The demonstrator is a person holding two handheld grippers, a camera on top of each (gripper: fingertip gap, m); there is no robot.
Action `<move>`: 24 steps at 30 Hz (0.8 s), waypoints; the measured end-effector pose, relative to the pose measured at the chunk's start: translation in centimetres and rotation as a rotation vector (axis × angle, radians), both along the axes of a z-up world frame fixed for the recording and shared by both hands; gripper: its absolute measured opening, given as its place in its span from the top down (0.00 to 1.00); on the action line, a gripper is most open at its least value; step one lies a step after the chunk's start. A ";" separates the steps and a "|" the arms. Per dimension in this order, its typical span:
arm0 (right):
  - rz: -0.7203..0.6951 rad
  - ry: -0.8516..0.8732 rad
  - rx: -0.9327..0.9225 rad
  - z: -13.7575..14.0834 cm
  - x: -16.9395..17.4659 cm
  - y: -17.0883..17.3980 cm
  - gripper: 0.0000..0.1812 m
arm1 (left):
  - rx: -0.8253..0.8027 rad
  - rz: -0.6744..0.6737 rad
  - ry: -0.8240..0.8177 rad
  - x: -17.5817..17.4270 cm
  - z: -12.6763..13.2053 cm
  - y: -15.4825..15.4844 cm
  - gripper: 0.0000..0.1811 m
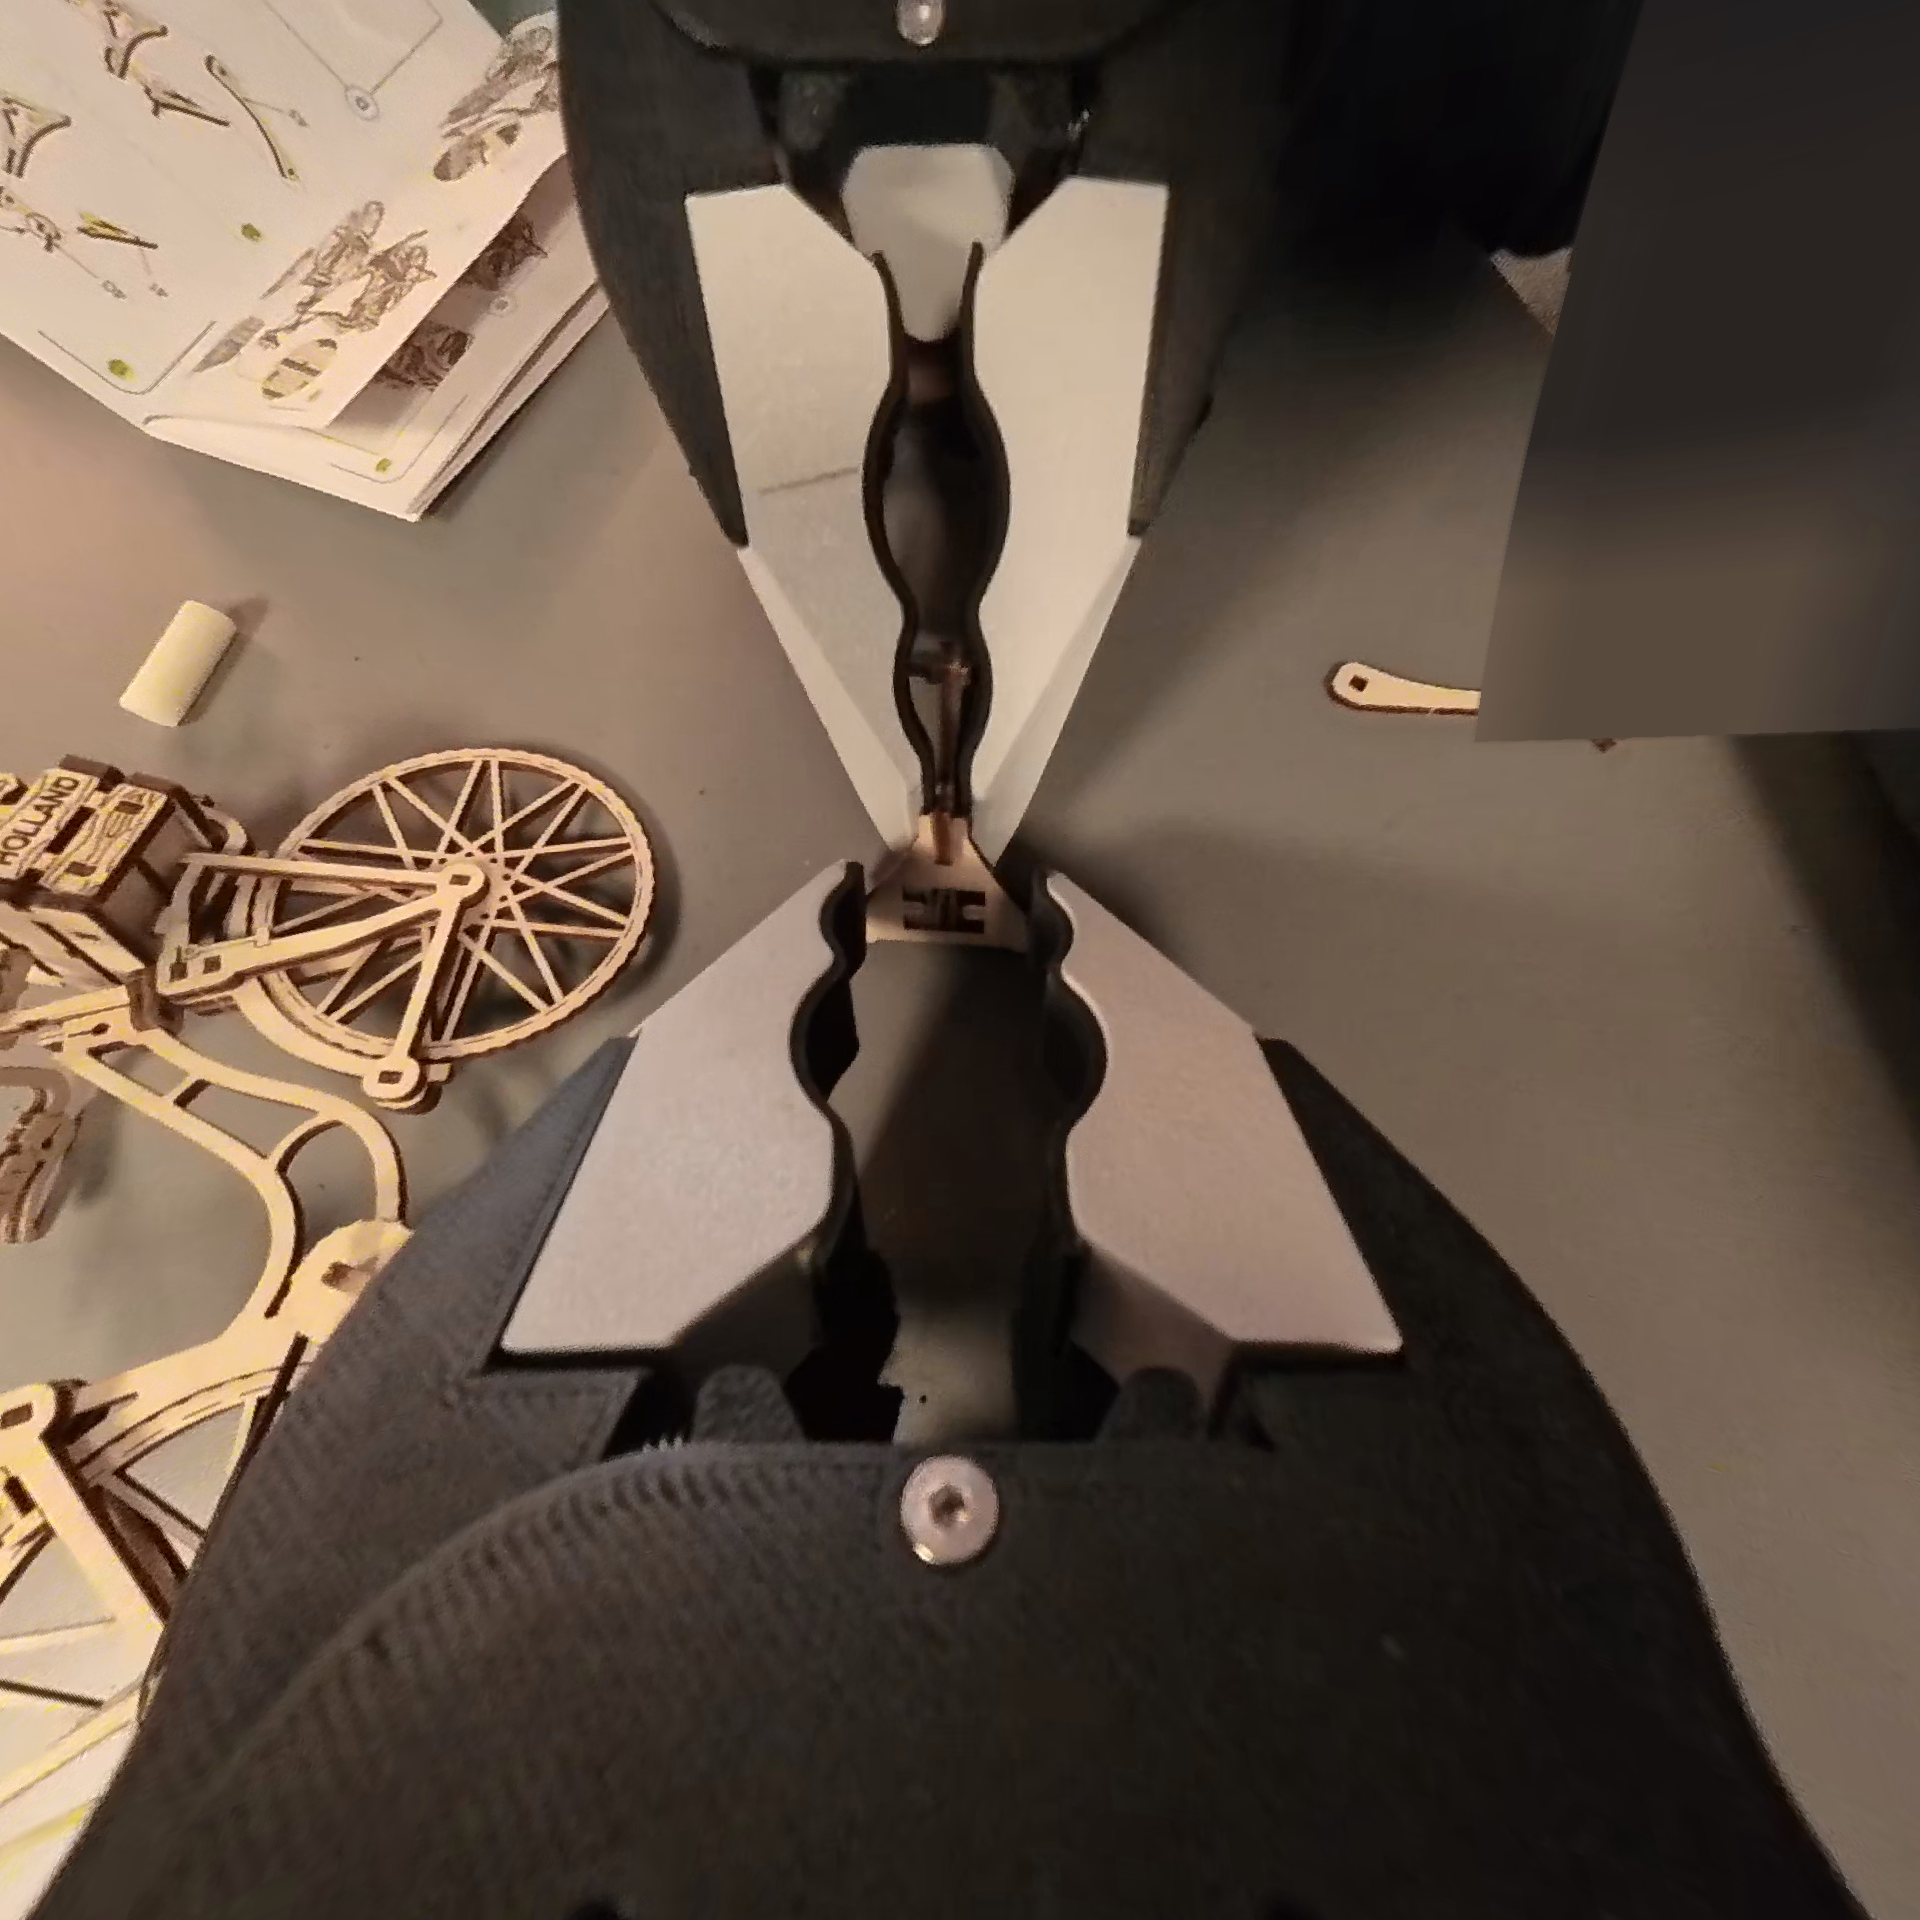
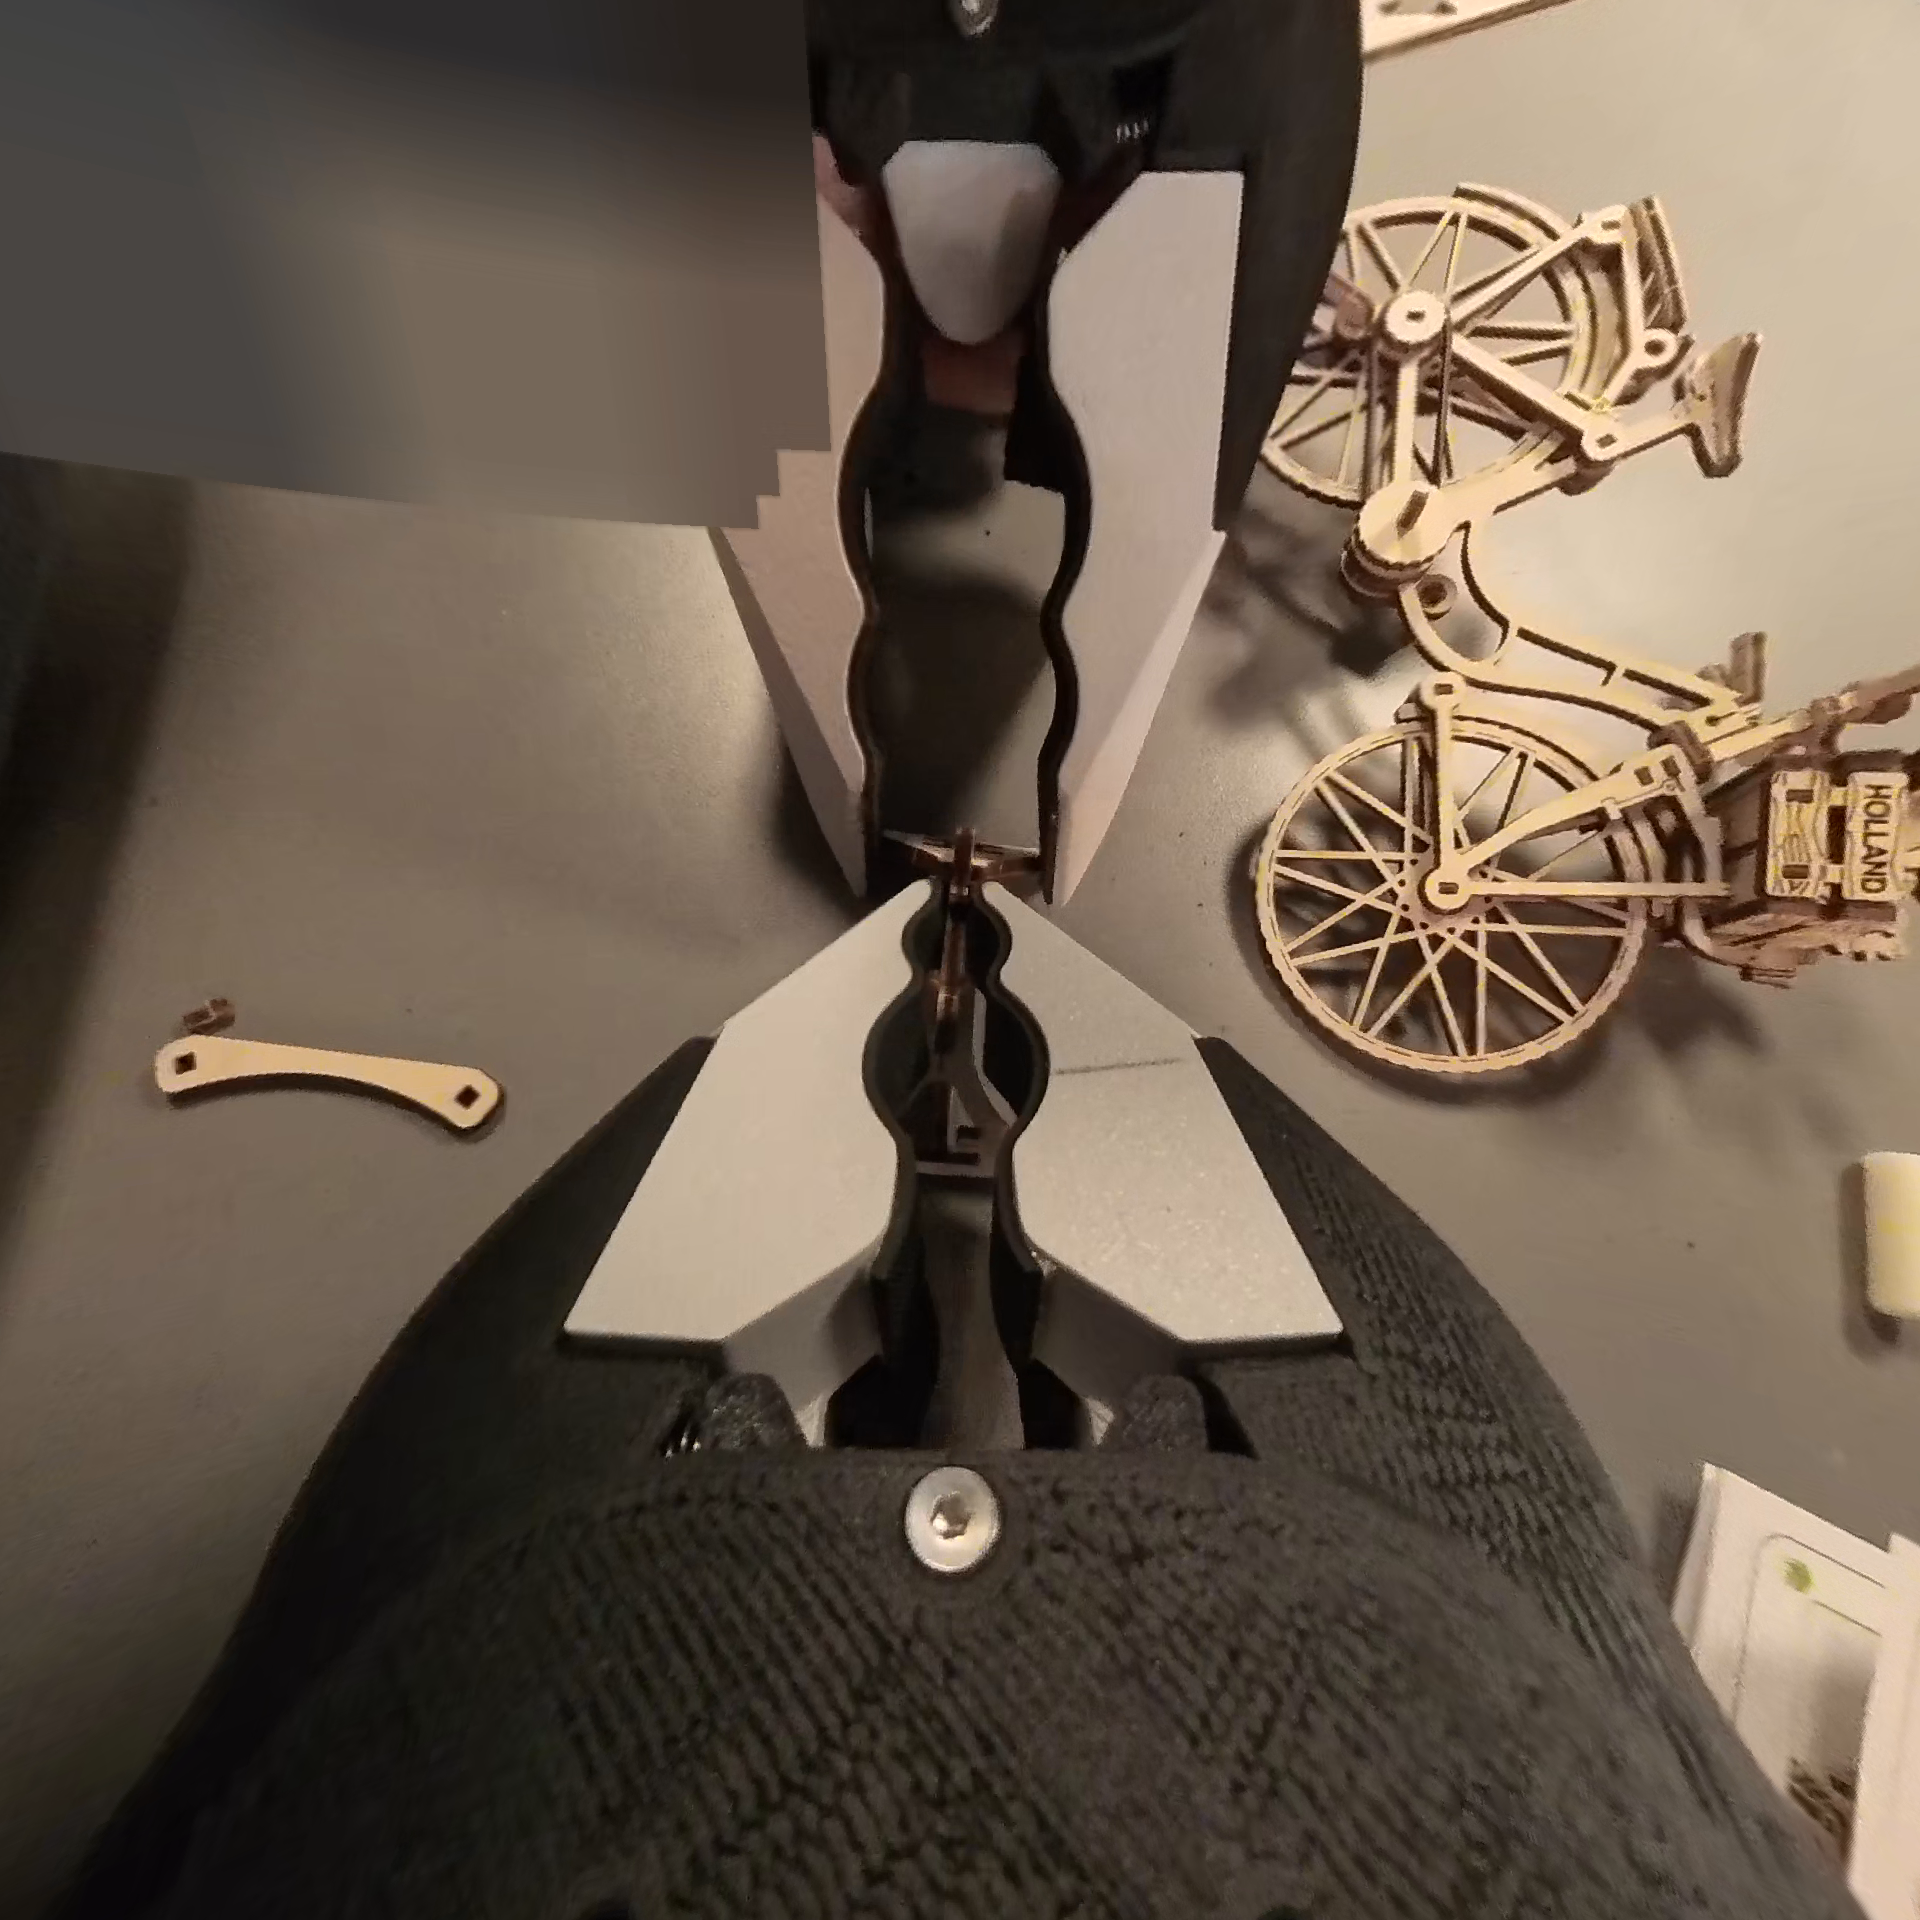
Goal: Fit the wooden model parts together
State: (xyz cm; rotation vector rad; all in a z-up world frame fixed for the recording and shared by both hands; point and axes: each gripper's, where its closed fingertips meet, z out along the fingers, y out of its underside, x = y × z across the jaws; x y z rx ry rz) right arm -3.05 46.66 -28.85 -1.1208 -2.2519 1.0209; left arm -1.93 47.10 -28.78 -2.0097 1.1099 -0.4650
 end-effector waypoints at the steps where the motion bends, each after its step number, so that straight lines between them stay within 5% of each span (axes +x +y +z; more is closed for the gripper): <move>1: -0.003 -0.005 -0.007 0.0 0.0 0.0 0.99 | 0.002 -0.004 0.001 0.0 0.0 0.0 0.83; 9: 0.009 0.058 -0.117 1.7 1.6 0.8 0.73 | 0.027 -0.021 0.017 0.2 0.0 -0.3 0.82; 17: 0.055 0.062 -0.103 1.7 4.5 1.8 0.90 | 0.025 -0.026 0.016 0.2 0.0 -0.5 0.82; 24: 0.060 0.044 -0.099 1.5 4.7 1.8 0.89 | 0.025 -0.026 0.016 0.2 0.0 -0.5 0.82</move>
